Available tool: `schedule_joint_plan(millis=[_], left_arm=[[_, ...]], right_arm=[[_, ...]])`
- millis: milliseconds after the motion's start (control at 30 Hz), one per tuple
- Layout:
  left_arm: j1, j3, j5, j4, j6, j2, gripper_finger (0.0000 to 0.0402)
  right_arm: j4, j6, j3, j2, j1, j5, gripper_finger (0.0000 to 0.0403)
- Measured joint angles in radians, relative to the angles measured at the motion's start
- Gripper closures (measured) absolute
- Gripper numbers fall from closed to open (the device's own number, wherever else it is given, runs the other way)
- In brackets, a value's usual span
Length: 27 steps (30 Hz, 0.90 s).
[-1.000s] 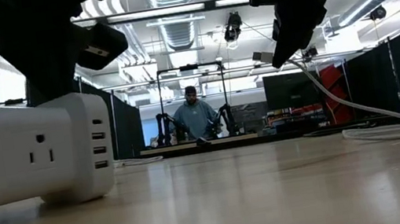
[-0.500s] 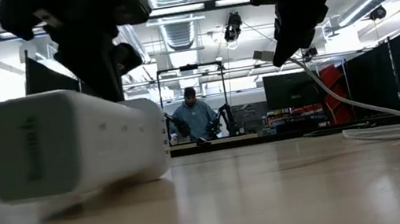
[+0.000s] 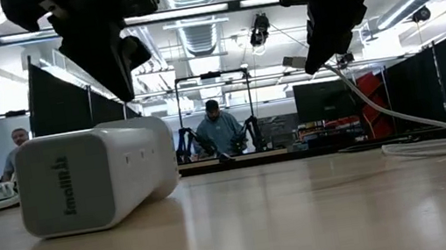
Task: Insert USB
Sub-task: Insert the white charger cable into the white outlet extension
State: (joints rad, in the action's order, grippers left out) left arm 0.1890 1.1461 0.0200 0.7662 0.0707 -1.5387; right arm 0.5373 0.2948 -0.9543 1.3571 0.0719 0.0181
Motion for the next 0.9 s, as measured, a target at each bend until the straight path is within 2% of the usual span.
schedule_joint_plan(millis=[133,267,467,600,667,767,900], left_arm=[[-0.001,0.000,0.016,0.008,-0.052,0.000,0.0400],[-0.006,0.000,0.017,0.008,-0.025,0.001,0.0371],[-0.009,0.001,0.017,0.015,-0.025,0.001,0.0265],[-0.009,0.001,0.007,0.098,0.002,0.020,0.0189],[-0.009,0.002,0.006,0.151,0.041,0.037,0.0165],[-0.008,-0.010,0.015,0.171,0.044,0.063,0.0152],[-0.006,-0.073,0.020,0.122,0.005,0.081,0.0163]], right_arm=[[0.000,0.010,0.000,0.000,0.000,0.000,0.0402],[0.000,0.028,0.000,0.000,0.000,0.000,0.0402],[0.000,0.038,0.000,0.000,0.000,0.000,0.0402],[0.001,0.041,0.000,0.000,0.000,0.000,0.0402],[0.004,0.048,0.000,0.000,0.000,-0.001,0.0402],[0.004,0.048,0.000,0.000,0.000,-0.001,0.0402],[0.003,0.046,0.000,0.000,0.000,-0.001,0.0402]])
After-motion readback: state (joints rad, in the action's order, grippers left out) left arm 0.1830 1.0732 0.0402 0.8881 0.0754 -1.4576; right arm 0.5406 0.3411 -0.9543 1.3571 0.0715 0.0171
